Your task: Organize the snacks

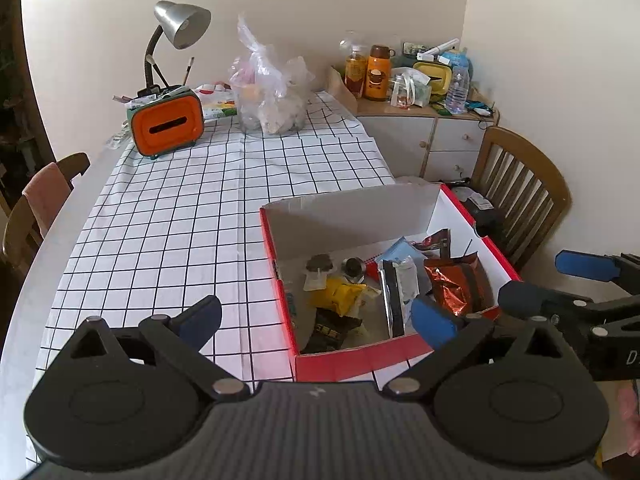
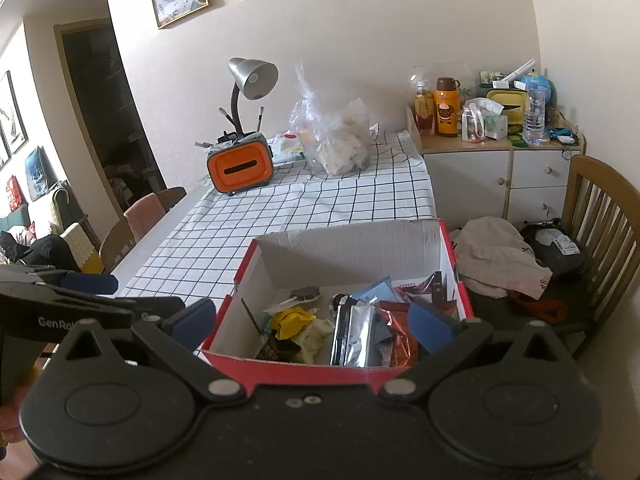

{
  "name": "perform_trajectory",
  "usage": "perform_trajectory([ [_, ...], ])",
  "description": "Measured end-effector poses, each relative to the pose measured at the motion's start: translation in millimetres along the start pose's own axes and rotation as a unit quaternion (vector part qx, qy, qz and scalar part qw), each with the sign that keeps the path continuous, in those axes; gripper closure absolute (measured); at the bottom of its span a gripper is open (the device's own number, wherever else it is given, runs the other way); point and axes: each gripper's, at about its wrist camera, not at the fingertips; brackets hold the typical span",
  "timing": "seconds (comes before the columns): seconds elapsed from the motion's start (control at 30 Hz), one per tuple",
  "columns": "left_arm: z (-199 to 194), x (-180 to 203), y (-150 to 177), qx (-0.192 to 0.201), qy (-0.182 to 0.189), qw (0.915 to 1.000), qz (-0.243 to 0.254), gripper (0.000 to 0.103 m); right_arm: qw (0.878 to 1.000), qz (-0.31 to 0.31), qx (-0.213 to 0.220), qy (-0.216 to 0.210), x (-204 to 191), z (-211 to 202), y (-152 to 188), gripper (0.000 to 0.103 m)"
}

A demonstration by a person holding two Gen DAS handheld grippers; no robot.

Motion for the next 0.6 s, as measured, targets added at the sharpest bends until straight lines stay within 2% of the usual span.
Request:
perform_trajectory([
  [0.6, 2.3, 0.0, 0.6, -0.007, 0.010, 0.9999, -0.001, 0.001, 1.000, 0.005, -0.002, -0.001, 1.0, -0.6, -0.2, 0.000],
])
Point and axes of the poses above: each gripper's, at about its wrist camera, not at the fingertips, and z roughly the way its jaws point, x to its right, y to its underside, and after that the axes turned 12 degrees about z, right-handed
